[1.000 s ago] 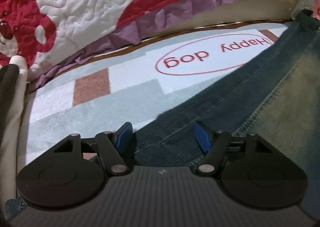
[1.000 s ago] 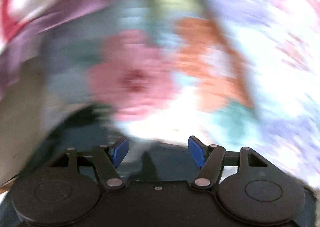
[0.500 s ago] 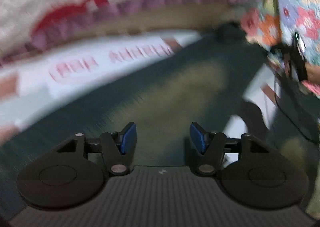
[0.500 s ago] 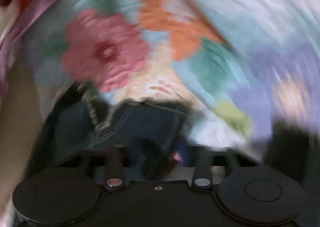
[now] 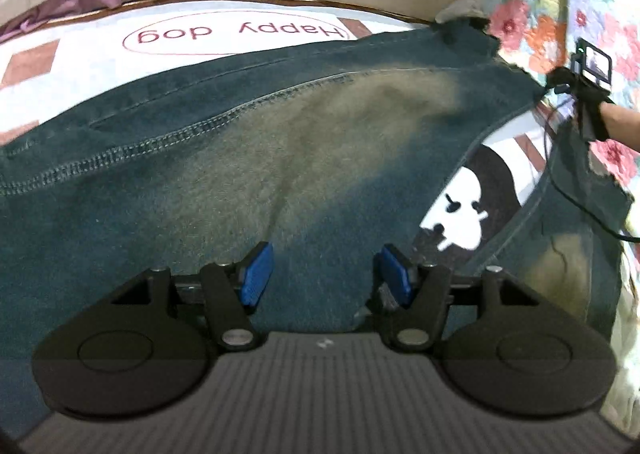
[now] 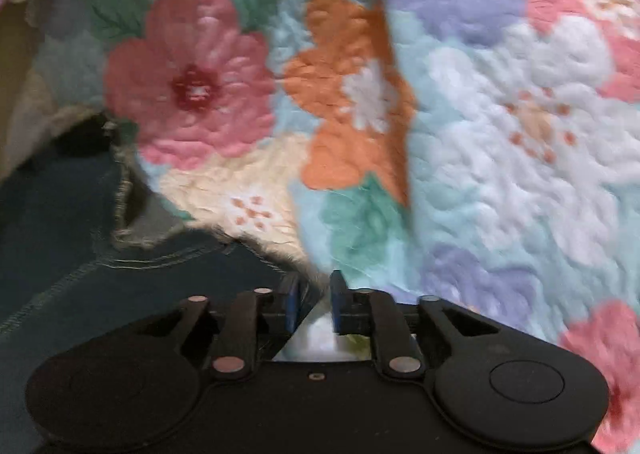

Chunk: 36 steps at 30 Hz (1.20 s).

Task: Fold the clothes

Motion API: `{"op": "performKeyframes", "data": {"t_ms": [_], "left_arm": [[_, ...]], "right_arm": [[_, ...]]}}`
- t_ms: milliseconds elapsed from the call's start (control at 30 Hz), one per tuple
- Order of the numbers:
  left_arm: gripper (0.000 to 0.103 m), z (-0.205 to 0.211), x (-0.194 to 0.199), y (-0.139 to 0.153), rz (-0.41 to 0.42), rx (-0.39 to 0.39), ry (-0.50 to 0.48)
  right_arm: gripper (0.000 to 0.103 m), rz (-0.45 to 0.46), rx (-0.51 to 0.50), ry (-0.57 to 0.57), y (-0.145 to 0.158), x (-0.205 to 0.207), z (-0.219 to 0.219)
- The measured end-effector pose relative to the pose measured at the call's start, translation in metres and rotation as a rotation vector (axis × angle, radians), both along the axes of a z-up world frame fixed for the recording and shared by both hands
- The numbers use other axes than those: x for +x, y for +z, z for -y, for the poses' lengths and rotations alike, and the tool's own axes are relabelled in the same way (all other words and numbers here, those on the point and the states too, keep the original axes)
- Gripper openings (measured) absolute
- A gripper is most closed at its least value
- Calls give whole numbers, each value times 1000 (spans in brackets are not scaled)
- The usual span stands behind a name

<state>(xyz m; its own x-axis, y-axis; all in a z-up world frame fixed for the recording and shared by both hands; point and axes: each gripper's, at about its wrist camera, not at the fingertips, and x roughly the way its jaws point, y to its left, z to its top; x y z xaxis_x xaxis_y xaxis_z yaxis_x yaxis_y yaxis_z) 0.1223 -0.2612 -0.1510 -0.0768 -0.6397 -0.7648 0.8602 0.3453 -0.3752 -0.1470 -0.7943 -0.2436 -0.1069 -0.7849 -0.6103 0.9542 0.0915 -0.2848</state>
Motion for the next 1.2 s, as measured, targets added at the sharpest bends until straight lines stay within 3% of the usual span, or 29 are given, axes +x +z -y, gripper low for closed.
{"op": "performKeyframes", "data": {"t_ms": [33, 100, 200, 333, 467, 533, 733, 767, 833, 867, 967, 1067, 1133, 1200], "left_arm": [[62, -5, 5, 2, -16, 4, 14], [65, -18, 16, 4, -14, 37, 67], [65, -32, 23, 7, 74, 110, 132], [65, -50, 27, 18, 197, 171, 212], [67, -69, 22, 41, 284, 184, 249], [68, -83, 17, 45, 285, 219, 290], [69, -142, 1, 27, 259, 351, 406], [74, -152, 0, 23, 278, 379, 409], [76, -172, 1, 21, 354, 426, 398], [83, -179, 2, 23, 329, 413, 421], [79, -199, 4, 30, 255, 374, 490], [79, -220, 6, 36, 180, 335, 558], [79, -233, 8, 40, 130, 308, 603], [79, -247, 10, 44, 80, 281, 647]], "right_arm": [[44, -2, -5, -9, 2, 1, -3], [47, 15, -12, 0, 12, 3, -10], [53, 57, -25, 50, 32, 7, -20], [65, 182, -24, 147, 33, 15, -46], [65, 282, -10, 261, 20, 24, -80], [65, 293, 15, 331, 7, 30, -105], [65, 325, 101, 570, -9, 63, -168], [65, 332, 111, 607, -7, 70, -178], [66, 366, 116, 684, 2, 84, -198], [66, 384, 117, 723, 6, 92, -209], [66, 451, 136, 856, 23, 113, -242], [66, 584, 166, 941, 37, 121, -275], [66, 562, 176, 1015, 39, 129, -299], [66, 483, 165, 1119, 41, 138, -328]]}}
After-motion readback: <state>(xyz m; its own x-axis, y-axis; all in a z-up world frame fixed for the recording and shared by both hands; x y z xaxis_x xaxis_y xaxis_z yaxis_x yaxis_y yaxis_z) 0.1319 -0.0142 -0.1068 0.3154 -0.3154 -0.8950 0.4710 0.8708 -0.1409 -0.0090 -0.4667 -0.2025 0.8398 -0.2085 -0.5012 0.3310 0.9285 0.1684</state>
